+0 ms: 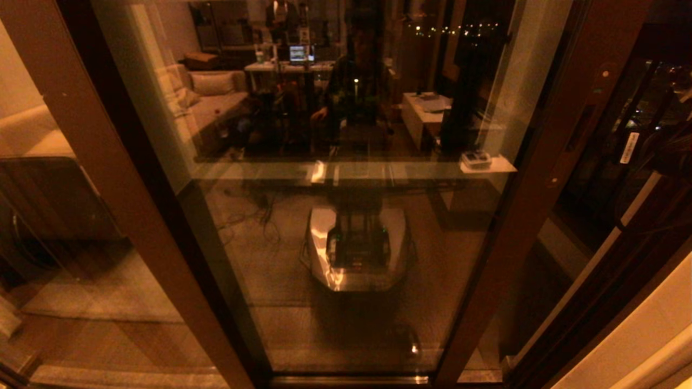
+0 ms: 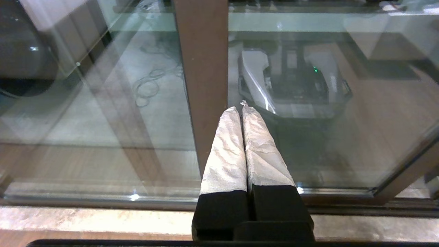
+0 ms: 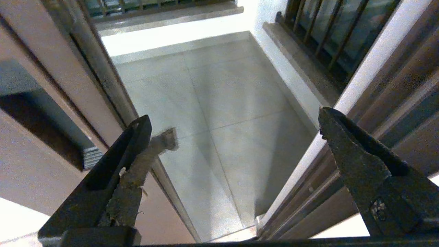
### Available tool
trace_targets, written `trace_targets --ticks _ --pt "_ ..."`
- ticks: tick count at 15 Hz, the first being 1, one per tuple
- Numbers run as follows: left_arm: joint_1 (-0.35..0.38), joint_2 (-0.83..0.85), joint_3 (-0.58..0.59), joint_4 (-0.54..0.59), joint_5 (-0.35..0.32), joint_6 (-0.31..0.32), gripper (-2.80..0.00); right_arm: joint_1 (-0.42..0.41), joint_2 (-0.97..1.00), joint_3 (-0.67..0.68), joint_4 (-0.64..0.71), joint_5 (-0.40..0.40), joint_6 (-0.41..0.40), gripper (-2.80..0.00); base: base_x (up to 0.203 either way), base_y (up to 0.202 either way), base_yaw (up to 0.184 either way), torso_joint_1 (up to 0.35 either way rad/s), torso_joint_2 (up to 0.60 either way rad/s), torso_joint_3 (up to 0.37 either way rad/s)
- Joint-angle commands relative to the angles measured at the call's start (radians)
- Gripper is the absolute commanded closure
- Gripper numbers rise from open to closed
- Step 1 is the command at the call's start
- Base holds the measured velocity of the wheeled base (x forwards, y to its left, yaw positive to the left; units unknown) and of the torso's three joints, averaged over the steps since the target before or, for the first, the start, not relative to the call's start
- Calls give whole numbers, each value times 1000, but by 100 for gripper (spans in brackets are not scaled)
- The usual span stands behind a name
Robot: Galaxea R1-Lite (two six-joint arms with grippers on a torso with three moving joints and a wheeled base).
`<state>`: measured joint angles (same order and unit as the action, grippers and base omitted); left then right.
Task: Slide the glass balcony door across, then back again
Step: Close the slid door
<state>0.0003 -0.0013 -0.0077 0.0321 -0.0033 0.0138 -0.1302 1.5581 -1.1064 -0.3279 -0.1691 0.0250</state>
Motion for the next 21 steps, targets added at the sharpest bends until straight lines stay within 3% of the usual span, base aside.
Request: trace_targets --ticks 1,4,7,8,11,13,21 --pt "0 -2 0 0 0 0 0 0 -16 4 1 3 -1 -280 0 0 0 0 0 0" --pt "0 -2 0 0 0 0 0 12 -84 16 12 15 -3 -280 0 0 0 0 0 0" --pt "0 -2 0 0 0 0 0 69 -157 15 105 6 -4 -280 0 0 0 0 0 0" --pt "0 -2 0 0 -1 0 0 93 -165 -2 153 -35 -8 -280 0 0 0 0 0 0" --pt "0 -2 0 0 0 0 0 205 -134 -78 270 -329 -18 -280 0 0 0 0 0 0" --pt "0 -2 0 -1 0 0 0 270 -109 -90 290 -381 -16 -280 0 0 0 0 0 0" --pt "0 -2 0 0 0 0 0 265 -8 -179 286 -391 9 -280 0 0 0 0 0 0"
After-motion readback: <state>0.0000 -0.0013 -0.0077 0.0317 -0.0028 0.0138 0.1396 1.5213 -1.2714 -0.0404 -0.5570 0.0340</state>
